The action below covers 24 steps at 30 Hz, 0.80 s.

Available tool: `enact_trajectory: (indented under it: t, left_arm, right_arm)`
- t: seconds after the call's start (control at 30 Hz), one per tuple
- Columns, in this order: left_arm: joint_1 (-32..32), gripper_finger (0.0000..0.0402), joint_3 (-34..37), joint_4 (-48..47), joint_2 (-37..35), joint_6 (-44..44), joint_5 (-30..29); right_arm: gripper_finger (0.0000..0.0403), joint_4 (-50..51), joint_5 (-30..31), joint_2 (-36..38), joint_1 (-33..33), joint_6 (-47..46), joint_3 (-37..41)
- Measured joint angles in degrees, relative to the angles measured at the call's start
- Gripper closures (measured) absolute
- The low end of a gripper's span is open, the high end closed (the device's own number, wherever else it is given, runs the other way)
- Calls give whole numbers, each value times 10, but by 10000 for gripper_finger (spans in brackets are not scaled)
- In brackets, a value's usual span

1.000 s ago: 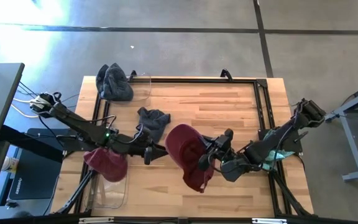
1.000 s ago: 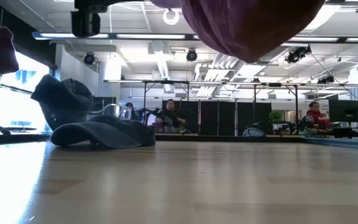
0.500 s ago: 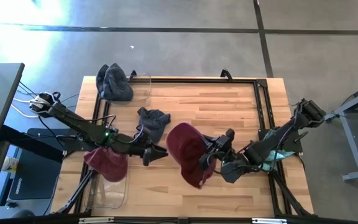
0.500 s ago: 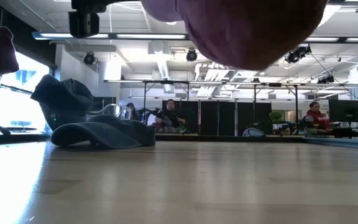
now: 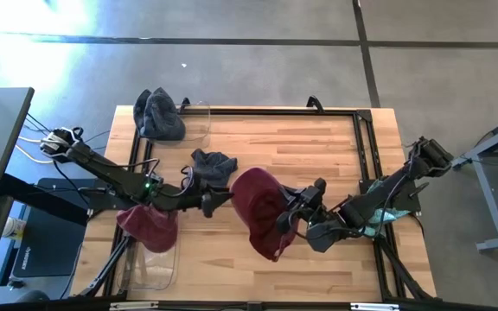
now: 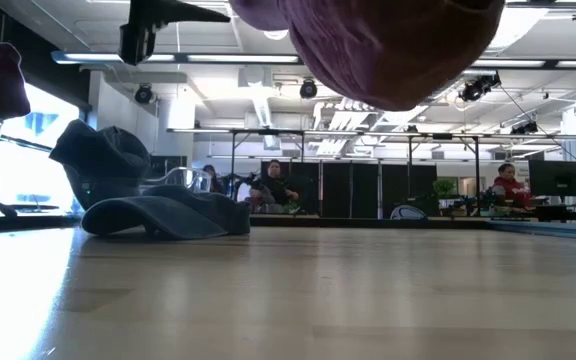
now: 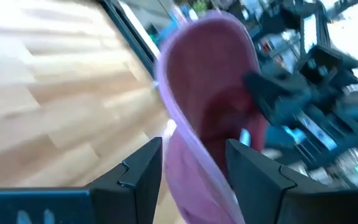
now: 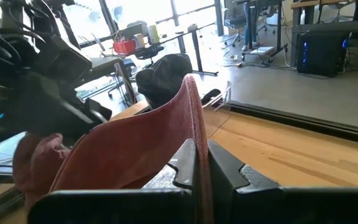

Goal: Pick & Place hat
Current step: Put the red cap into the bottom transparent bin

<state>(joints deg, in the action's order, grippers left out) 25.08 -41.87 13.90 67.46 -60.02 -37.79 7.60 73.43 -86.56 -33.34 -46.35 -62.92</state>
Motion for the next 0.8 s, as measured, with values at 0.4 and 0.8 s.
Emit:
enact_trajectory:
  t: [0.4, 0.8]
  left_arm:
    - [-36, 229, 0, 41, 6, 38, 70]
    - [-73, 331, -1, 50, 29, 38, 186]
  right_arm:
    - [387, -10, -3, 0, 1, 3, 0]
    - [382, -12, -7, 0, 2, 5, 0]
